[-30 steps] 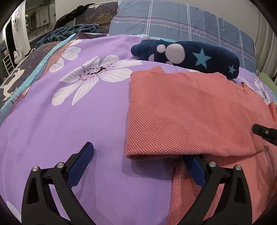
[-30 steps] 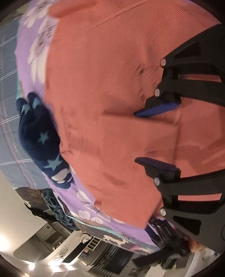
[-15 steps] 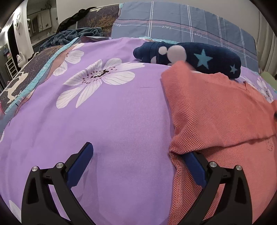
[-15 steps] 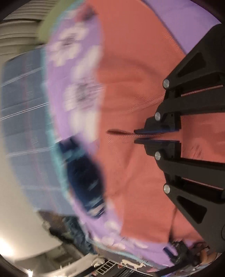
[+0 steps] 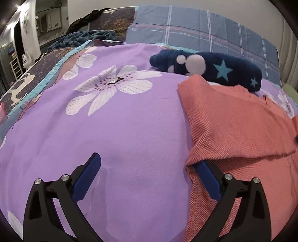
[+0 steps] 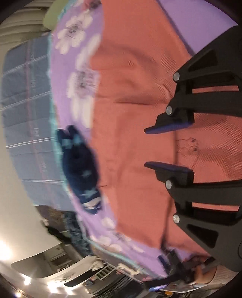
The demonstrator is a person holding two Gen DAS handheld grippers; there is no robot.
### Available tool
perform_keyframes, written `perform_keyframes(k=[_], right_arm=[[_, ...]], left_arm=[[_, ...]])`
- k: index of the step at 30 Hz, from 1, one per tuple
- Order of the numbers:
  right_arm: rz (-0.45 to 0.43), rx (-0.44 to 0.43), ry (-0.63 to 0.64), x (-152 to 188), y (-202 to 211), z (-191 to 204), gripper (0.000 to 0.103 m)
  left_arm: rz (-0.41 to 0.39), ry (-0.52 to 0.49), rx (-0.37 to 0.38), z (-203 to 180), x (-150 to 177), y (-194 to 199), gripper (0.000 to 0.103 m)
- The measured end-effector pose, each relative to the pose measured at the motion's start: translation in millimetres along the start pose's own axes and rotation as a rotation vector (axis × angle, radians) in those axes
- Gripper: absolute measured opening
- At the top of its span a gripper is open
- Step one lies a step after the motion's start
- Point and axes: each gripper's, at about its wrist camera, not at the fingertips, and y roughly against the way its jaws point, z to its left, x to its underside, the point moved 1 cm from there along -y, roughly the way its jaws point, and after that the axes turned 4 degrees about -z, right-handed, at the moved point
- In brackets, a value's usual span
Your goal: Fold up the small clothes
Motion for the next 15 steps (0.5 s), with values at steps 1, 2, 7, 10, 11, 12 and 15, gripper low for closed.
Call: perform_keyframes(k=[1, 2, 7, 10, 11, 12, 15], right_arm=[[0.021, 0.009, -0.014, 7.7, -11.1, -5.1, 0.035], [-0.022, -0.011, -0.018, 15.8, -14.2, -9.4, 0.038], [-0.045, -0.145, -0.035, 16.1, -12.3, -15.1, 0.065], [-0.043, -0.097, 0.019, 18.2, -10.8, -0.4, 0.068], [-0.042, -0.082, 0.041, 19.1, -11.4, 3.4, 0.070], [-0.041, -0.066, 0.057, 19.8, -12.1, 6.2, 0.070], [-0.042, -0.052, 0.071, 22.3, -12.2, 9.6, 0.070]], left_arm=[[0.001, 0.002, 0.010, 1.1, 0.3, 2.5, 0.097], [0.002, -0.003, 0.025, 1.3, 0.9, 6.1, 0.091], [-0.059, 0.030, 0.129, -0.3, -5.6, 36.8, 0.038], [-0.109, 0.071, 0.247, -5.9, -25.3, 52.2, 0.031], [-0.131, 0.060, 0.275, -12.7, -33.6, 54.9, 0.031], [-0.147, 0.043, 0.291, -19.8, -39.9, 55.4, 0.031], [-0.119, 0.020, 0.393, -48.4, -56.2, 34.6, 0.031]])
